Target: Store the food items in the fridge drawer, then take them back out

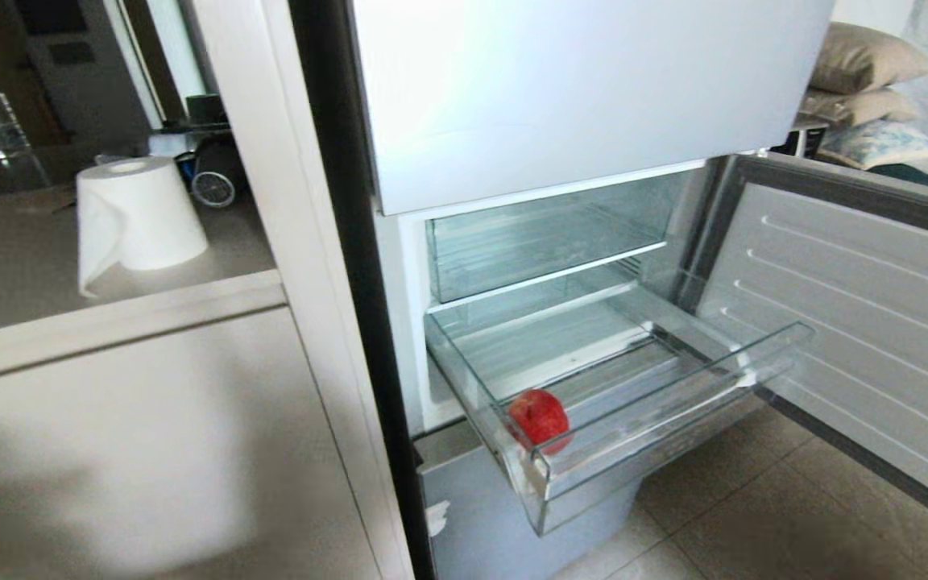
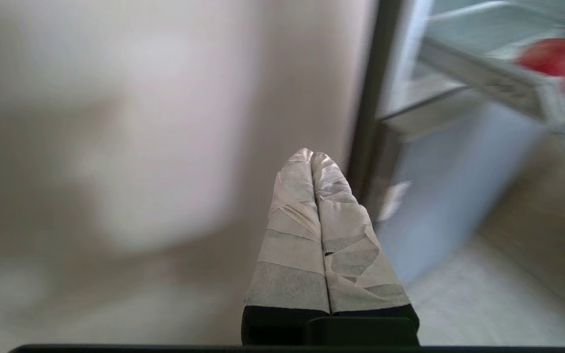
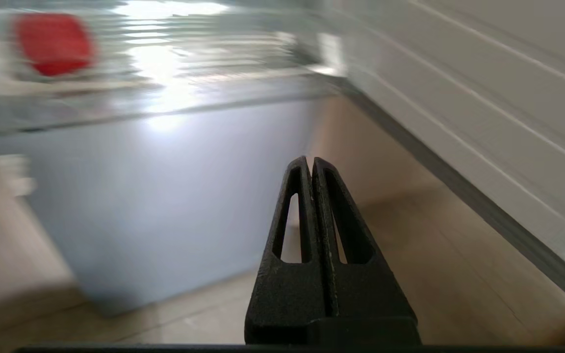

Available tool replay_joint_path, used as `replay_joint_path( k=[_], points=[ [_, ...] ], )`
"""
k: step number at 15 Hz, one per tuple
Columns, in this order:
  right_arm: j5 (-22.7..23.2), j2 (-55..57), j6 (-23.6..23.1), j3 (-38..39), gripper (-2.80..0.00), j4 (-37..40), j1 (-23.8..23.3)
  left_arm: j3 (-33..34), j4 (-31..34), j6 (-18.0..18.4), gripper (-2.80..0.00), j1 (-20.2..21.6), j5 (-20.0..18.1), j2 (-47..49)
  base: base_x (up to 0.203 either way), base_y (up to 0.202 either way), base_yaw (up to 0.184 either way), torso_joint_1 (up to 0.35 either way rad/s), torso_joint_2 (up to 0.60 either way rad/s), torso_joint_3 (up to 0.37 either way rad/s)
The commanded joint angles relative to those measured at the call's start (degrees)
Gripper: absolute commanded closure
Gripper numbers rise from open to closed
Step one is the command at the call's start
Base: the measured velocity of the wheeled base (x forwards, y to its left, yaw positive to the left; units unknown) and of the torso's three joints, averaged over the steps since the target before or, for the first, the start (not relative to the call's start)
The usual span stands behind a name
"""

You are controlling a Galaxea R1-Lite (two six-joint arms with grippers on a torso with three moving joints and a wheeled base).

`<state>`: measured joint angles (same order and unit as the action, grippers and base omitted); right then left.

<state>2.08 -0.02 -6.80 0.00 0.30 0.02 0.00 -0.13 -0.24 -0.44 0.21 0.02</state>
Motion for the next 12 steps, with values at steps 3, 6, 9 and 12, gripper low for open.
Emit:
replay_joint_path(
  k=[3,6,9,12],
  points=[
    [0.0,0.1,-0.1,0.1,0.0,0.1,0.0,0.0,0.0,0.0,0.0,0.0,0.1,0.0,0.0,-0.008,0.176,0.006,0.0,0.005],
    [0.0,0.0,-0.1,0.1,0.0,0.0,0.0,0.0,0.0,0.0,0.0,0.0,0.1,0.0,0.003,-0.005,0.148,0.002,0.0,0.001],
    [0.9,1.0,-0.7,0.1,0.0,0.0,0.0,0.0,0.0,0.0,0.0,0.0,0.0,0.0,0.0,-0.002,0.024,0.001,0.0,0.001],
    [1.3,15.1,-0.5,-3.0,0.0,-2.5,0.0,0.0,0.0,0.0,0.0,0.0,0.1,-0.1,0.0,0.0,0.0,0.0,0.0,0.0]
  ],
)
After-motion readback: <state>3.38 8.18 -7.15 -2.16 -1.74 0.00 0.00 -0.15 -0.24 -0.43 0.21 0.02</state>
